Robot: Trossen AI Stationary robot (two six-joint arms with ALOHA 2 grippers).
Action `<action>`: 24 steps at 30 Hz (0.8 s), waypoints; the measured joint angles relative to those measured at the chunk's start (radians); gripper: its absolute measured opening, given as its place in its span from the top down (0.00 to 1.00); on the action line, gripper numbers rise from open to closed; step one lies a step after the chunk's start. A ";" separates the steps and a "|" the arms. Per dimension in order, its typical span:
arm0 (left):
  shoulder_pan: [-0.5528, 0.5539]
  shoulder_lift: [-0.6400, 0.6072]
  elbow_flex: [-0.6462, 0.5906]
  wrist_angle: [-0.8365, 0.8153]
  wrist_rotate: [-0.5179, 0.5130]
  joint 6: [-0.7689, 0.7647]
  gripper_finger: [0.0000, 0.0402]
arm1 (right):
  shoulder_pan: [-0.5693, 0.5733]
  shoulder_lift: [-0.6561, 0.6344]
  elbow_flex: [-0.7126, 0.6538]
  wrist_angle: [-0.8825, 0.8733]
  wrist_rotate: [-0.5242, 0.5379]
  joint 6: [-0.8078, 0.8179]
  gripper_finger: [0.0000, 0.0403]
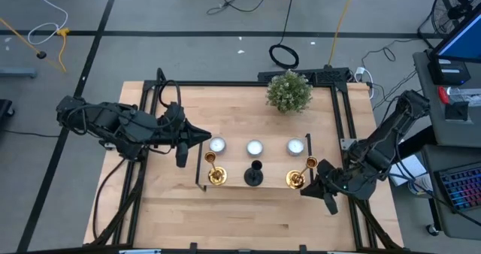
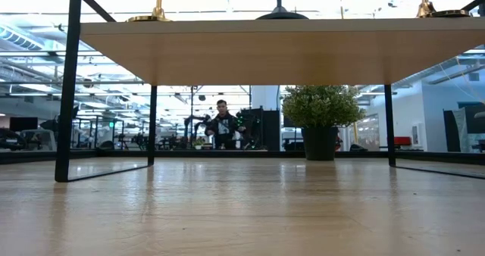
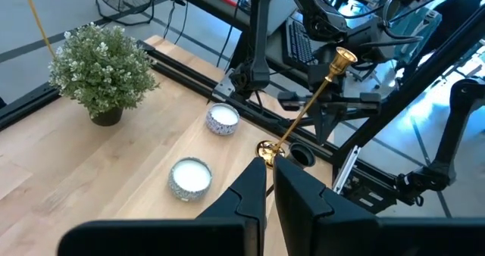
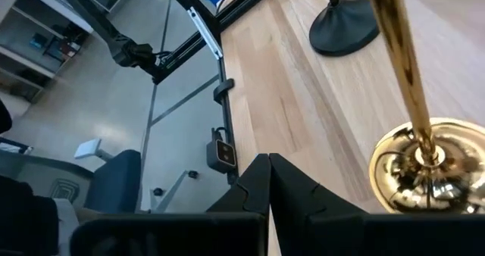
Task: Pick & Place candle stick holders
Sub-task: Adjust the black candleholder on the shelf
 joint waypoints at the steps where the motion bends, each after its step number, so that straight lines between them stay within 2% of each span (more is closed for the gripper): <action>1: 0.000 0.000 0.000 0.000 0.000 0.000 0.92 | 0.000 0.001 0.000 -0.001 0.008 -0.002 1.00; 15: 0.000 0.000 0.000 0.001 -0.001 0.000 0.92 | 0.000 0.001 0.000 0.031 0.024 -0.015 1.00; 19: 0.003 0.000 0.000 0.015 -0.011 0.012 0.92 | 0.004 0.001 0.000 0.088 0.048 -0.052 1.00; 24: 0.073 0.000 0.006 0.098 0.085 0.064 0.92 | 0.010 0.001 0.000 0.204 0.048 -0.111 1.00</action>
